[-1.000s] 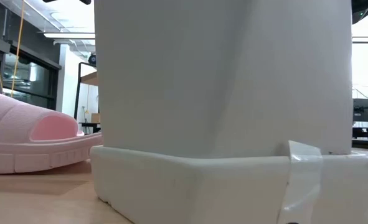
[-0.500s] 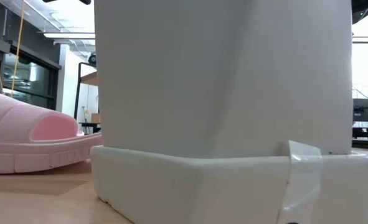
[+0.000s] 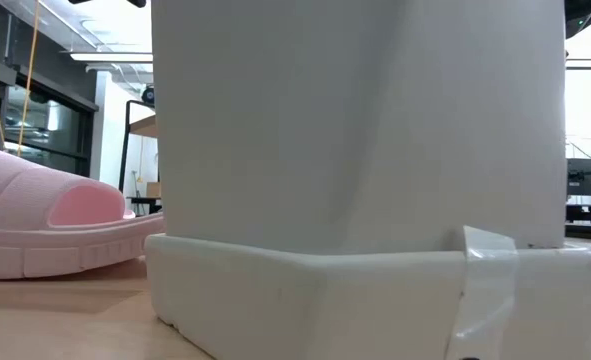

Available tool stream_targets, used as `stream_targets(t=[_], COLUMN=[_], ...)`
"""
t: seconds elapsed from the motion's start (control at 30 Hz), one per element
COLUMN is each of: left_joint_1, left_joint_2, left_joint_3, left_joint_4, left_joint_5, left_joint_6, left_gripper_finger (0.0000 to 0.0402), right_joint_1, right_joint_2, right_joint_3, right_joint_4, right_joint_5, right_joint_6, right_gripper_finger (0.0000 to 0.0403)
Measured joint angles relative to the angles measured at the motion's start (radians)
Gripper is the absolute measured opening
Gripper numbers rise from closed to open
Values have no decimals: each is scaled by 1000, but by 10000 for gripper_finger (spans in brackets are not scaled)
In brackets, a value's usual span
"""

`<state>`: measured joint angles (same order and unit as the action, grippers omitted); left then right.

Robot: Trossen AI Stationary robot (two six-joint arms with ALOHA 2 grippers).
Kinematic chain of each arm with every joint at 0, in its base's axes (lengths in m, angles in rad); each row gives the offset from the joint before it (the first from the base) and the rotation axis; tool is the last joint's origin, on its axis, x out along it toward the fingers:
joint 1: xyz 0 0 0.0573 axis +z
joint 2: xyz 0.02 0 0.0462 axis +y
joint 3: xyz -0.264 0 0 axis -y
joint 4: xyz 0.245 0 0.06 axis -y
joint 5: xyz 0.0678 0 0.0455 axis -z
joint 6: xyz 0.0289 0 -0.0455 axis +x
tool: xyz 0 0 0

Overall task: Pick and place slides into the shelf
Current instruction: Put the bottom gray slipper on the shelf, then put the gray slipper on the shelf

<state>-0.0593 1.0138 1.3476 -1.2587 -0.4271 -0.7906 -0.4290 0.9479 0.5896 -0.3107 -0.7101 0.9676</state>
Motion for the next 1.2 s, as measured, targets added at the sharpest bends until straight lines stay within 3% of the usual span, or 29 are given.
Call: stream_targets(t=[0.27, 0.63, 0.8, 1.2], left_joint_1=[0, 0, 0, 0], left_joint_2=[0, 0, 0, 0], left_joint_3=[0, 0, 0, 0], left_joint_4=[0, 0, 0, 0], left_joint_5=[0, 0, -2, -11], left_joint_6=[0, 2, 23, 148], left_gripper_finger=[1, 1, 1, 1], right_joint_1=[-3, -67, -101, -102], right_joint_2=[-1, -81, -157, -223], right_joint_3=[0, 0, 0, 0], right_joint_4=[0, -25, -14, 41], right_joint_5=[18, 102, 191, 255], right_joint_6=[-13, -34, -90, -249], right_gripper_finger=[240, 241, 241, 240])
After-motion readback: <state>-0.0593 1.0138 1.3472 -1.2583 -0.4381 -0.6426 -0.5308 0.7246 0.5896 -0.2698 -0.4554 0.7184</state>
